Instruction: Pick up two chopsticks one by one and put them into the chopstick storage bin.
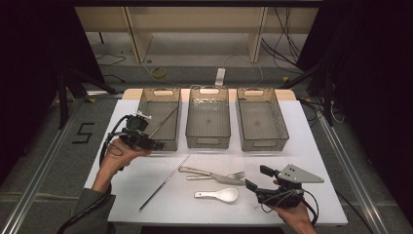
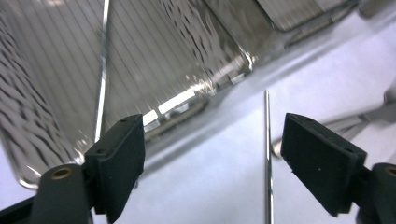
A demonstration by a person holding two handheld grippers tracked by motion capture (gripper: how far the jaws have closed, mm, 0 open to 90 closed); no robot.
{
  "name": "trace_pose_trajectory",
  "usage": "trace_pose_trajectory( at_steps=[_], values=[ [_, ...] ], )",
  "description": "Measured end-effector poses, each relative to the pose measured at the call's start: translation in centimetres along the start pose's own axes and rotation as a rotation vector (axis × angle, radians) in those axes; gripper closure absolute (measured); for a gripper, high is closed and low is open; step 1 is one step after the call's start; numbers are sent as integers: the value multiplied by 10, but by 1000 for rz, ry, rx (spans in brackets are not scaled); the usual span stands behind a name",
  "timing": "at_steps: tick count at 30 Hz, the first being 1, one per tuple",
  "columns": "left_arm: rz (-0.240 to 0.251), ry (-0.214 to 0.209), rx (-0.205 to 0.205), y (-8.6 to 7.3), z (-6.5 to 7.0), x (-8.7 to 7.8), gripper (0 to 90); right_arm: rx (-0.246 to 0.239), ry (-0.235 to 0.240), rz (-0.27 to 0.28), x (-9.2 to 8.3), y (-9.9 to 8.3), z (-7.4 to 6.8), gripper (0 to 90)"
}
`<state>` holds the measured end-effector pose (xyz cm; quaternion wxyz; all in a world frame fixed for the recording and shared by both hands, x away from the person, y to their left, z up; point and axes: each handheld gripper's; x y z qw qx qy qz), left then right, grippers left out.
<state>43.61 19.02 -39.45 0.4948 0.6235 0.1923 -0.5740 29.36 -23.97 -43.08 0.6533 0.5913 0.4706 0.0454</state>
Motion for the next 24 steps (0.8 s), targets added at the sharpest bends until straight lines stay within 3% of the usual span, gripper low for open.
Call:
trace_pose_trajectory(
  at_steps=[11,18,24],
  values=[
    [-76,-3,55,-16,22,15,180,-1,1,1,0,0,-1,264],
    [-173,7,92,-25,31,21,218,-4,4,0,0,0,-1,264],
    [-236,-11,109,-34,38,30,273,-5,5,-2,1,0,-1,264]
  ],
)
Point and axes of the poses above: each handheld gripper's, and its own axes: x roughly forward along the jaws, y roughly out of its top, z roughly to its right, and after that the axes turned 10 degrees about -z, right-handed
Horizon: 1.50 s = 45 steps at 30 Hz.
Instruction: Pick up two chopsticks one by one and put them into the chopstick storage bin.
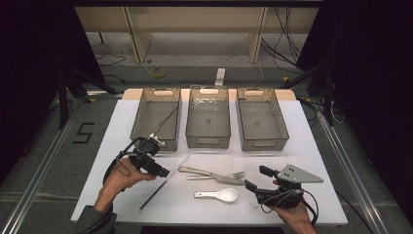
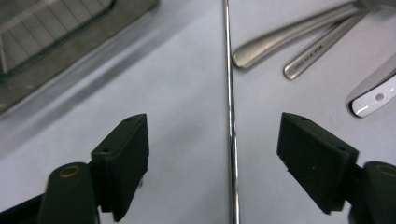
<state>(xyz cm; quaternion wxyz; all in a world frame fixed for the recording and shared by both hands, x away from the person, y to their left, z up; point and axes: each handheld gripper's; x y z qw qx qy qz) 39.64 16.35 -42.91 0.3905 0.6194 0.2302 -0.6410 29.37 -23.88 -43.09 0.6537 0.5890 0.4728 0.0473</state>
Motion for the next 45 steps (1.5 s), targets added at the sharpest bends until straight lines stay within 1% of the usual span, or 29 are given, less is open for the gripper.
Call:
trace_pose_trajectory(
  at_steps=[3,4,6,7,10,12,14,15,17,18,19,20,21,23,28,30,31,32,33,36,38,39,40,45],
  values=[
    [-24,6,11,-4,4,5,314,-2,-1,1,0,0,0,264],
    [-30,4,20,-6,6,6,332,-2,-1,0,0,0,0,264],
    [-30,-4,25,-8,9,9,374,-1,1,-3,1,0,0,264],
    [-43,-4,35,-9,10,10,389,-1,1,-4,1,0,0,264],
    [-57,5,48,-11,12,13,437,2,3,-3,1,0,0,264],
    [-62,1,53,-13,15,14,472,2,3,-3,1,0,1,264],
    [-77,8,67,-13,17,15,495,4,3,-3,1,0,1,264],
    [-85,6,67,-14,18,16,506,4,3,-4,1,0,1,264],
    [-85,3,66,-15,18,18,526,4,2,-4,1,0,1,264],
    [-90,9,68,-15,18,19,541,1,2,-3,1,0,0,264],
    [-93,9,62,-16,19,21,556,1,2,-2,0,0,0,264],
    [-101,17,69,-16,18,21,567,0,2,-2,0,0,0,264],
    [-102,13,63,-17,19,22,583,-2,1,-1,0,0,0,264],
    [-109,19,72,-18,19,23,608,-2,2,-3,1,0,0,264],
    [-129,35,75,-19,19,27,665,-2,1,-4,1,0,0,264],
    [-132,39,74,-19,20,27,678,-1,0,-4,1,0,0,264],
    [-134,43,82,-19,19,28,685,-2,1,-4,1,0,0,264],
    [-132,39,76,-19,20,28,689,-2,0,-4,1,0,0,264],
    [-137,39,84,-19,20,28,694,-3,0,-4,1,0,0,264],
    [-140,40,84,-19,22,31,710,-3,0,-5,1,0,0,264],
    [-148,44,91,-19,22,33,725,-4,-1,-4,1,0,0,265],
    [-145,55,89,-19,23,33,744,-3,0,-5,1,0,0,265],
    [-145,57,88,-19,23,33,757,-4,-1,-5,1,0,0,265],
    [-146,55,82,-19,21,33,789,-3,1,-7,2,0,0,265]
  ],
)
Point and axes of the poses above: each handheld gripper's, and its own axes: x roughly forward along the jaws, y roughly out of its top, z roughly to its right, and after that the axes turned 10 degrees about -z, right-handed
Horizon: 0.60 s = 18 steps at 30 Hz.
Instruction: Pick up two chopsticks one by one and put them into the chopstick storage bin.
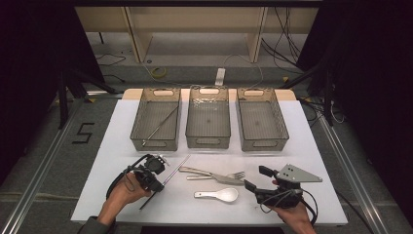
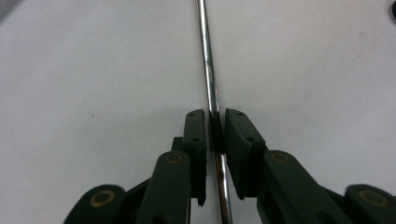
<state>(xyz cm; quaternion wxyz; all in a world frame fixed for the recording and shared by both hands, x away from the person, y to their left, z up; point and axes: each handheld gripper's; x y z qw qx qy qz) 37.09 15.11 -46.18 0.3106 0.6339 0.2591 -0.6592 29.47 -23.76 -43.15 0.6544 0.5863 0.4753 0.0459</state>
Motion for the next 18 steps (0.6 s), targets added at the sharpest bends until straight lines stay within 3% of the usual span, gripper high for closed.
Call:
trace_pose_trajectory(
  at_steps=[18],
  values=[
    [10,-7,-22,-1,-3,0,847,-5,0,-1,0,0,0,265]
  ],
)
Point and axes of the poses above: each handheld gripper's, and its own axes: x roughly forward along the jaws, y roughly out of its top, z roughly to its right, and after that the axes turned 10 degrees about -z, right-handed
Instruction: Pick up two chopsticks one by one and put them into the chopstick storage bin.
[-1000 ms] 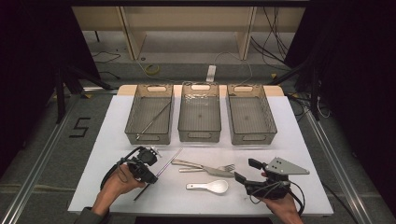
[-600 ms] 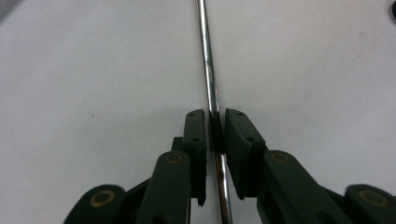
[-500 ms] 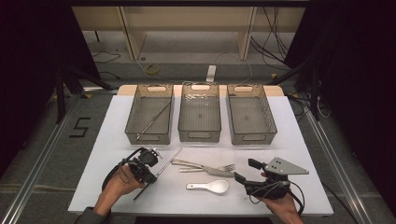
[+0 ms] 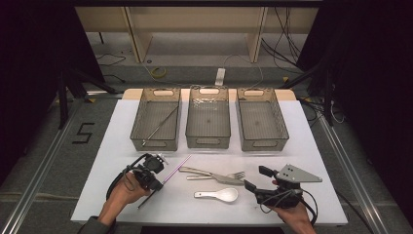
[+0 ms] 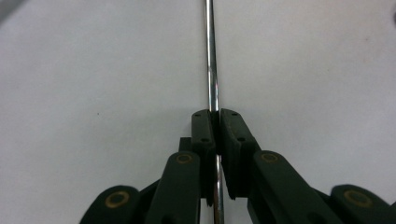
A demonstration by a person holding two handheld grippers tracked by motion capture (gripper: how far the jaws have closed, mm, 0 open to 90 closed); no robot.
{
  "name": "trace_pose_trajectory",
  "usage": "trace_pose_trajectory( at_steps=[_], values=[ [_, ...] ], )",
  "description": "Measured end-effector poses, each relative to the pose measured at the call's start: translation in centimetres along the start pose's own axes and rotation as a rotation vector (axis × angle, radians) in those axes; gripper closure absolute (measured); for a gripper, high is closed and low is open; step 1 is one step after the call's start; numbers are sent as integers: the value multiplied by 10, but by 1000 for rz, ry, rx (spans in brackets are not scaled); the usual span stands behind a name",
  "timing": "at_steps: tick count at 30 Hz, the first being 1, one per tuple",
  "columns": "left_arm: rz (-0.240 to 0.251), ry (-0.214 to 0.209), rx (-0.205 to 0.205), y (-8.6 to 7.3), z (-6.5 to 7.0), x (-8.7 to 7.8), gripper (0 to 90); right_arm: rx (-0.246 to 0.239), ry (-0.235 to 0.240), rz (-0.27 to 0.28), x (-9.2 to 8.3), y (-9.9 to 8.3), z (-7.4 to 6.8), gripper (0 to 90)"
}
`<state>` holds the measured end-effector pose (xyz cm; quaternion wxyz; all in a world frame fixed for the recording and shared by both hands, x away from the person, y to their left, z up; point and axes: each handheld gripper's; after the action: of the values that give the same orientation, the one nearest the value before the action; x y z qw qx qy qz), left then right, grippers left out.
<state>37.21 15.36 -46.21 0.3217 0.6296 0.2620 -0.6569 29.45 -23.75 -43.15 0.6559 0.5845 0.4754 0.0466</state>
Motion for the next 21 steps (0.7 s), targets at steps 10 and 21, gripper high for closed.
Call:
trace_pose_trajectory(
  at_steps=[10,21],
  values=[
    [13,10,20,-2,-4,-2,850,-2,-1,-1,0,0,0,265],
    [80,30,31,-6,-5,-19,851,-4,0,-3,0,0,0,265]
  ],
)
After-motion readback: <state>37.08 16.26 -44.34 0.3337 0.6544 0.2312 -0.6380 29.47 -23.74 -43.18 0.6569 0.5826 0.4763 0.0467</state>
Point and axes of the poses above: each handheld gripper's, and its own axes: x roughly forward along the jaws, y roughly out of its top, z roughly to its right, and after that the axes turned 10 degrees about -z, right-handed
